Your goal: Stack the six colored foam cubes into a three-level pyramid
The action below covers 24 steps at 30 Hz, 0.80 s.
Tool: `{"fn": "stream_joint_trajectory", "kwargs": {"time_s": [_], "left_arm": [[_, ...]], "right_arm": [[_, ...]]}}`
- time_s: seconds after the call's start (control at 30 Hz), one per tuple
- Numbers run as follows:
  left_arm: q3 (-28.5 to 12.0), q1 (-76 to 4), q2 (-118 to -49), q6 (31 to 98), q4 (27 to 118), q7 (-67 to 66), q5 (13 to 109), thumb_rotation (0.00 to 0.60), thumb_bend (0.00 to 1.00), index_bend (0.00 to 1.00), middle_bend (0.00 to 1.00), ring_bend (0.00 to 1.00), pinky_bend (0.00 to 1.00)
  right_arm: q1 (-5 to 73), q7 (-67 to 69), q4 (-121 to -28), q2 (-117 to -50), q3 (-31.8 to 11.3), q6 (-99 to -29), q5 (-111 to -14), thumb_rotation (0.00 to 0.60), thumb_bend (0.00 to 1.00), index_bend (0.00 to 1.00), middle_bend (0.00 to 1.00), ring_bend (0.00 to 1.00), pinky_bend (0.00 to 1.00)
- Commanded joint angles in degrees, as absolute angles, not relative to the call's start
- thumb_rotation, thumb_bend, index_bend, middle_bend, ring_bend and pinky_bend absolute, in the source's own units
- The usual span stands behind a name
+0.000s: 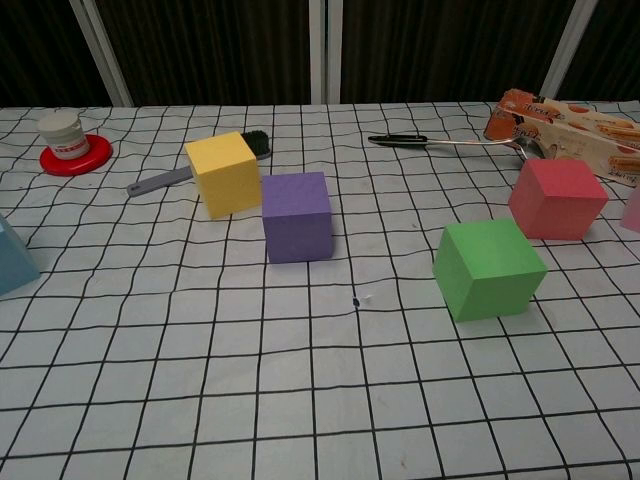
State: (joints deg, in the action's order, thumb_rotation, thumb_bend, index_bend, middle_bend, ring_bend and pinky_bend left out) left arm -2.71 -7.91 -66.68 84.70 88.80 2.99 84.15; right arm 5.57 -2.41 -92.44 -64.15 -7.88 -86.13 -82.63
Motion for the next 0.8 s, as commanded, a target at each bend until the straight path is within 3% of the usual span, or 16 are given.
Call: {"fn": "stream_joint_trajectory", "kwargs": {"time_s": [0.03, 0.8], "left_arm": [[-2.5, -7.9, -66.8, 84.2, 88.9, 3.3, 84.2, 0.6, 0.0, 0.02, 0.02, 0.0, 0.1], [-2.1, -13.4, -68.0, 77.7, 93.8, 4.7, 89.5, 0.6, 0.0, 0.02, 0.02, 0.0, 0.09]], "right_arm": [[5.6, -2.3, -92.1, -64.2, -7.8, -85.8, -82.5, 0.6, 0.33, 0.0, 0.0, 0.0, 0.0], [5.9, -1.2, -92.6, -62.7, -8.0, -85.9, -82.8, 0.6, 0.33, 0.0, 0.0, 0.0, 0.0]]}}
